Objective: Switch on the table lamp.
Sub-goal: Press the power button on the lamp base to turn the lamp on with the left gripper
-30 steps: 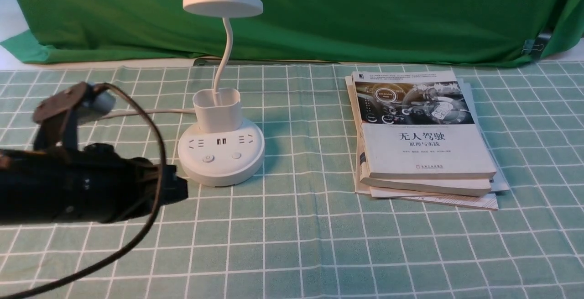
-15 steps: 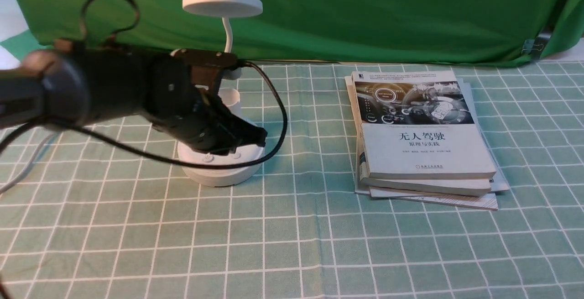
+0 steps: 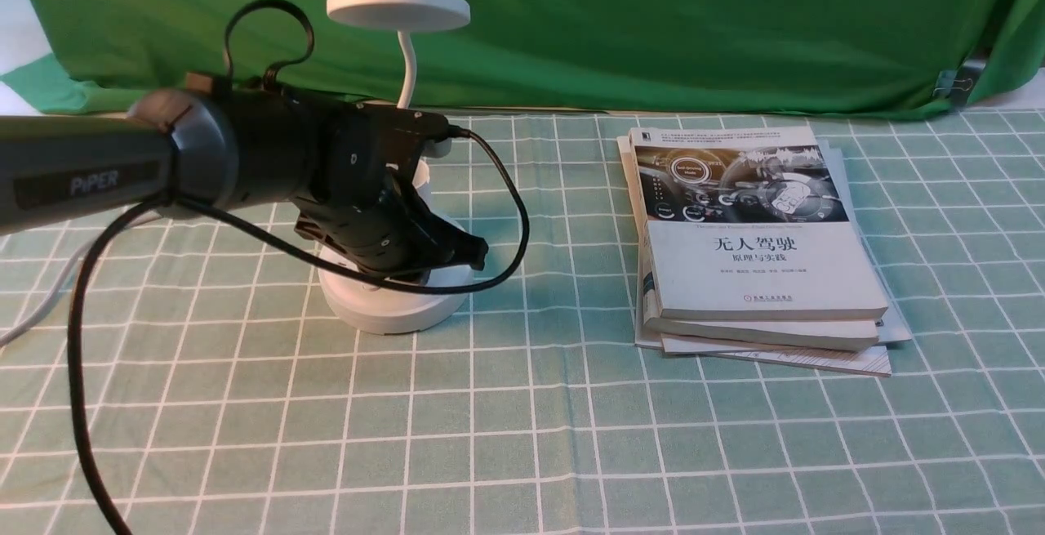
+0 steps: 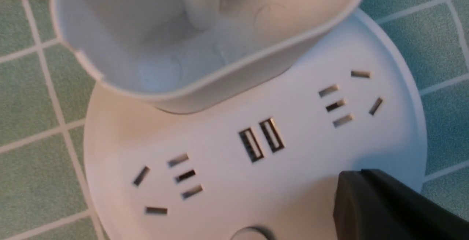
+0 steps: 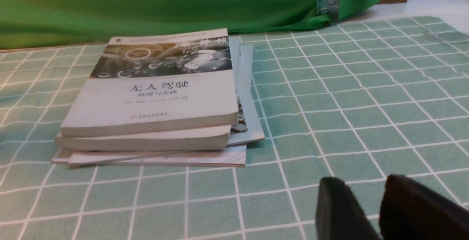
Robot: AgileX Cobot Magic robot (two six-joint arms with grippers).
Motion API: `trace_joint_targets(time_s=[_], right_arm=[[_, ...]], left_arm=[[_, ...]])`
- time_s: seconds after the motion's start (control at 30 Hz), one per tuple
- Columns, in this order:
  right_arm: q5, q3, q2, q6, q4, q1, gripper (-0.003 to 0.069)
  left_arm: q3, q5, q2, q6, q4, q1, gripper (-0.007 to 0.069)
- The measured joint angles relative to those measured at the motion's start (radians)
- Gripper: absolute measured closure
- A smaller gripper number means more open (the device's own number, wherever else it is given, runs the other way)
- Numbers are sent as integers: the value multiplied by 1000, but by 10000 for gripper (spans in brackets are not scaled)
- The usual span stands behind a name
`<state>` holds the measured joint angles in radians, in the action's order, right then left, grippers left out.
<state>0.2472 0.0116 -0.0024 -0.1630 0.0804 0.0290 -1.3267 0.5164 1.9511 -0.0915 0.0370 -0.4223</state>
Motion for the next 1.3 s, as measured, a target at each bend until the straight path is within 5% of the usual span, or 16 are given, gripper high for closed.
trace_joint_targets(time_s=[1.13,1.3], right_arm=[[0,0,0,0,0,0,418],[0,0,0,0,0,0,418]], left_arm=[[-1,-5,-59,-18,22,-1,622],[1,193,-140,-16,106,-1,622]])
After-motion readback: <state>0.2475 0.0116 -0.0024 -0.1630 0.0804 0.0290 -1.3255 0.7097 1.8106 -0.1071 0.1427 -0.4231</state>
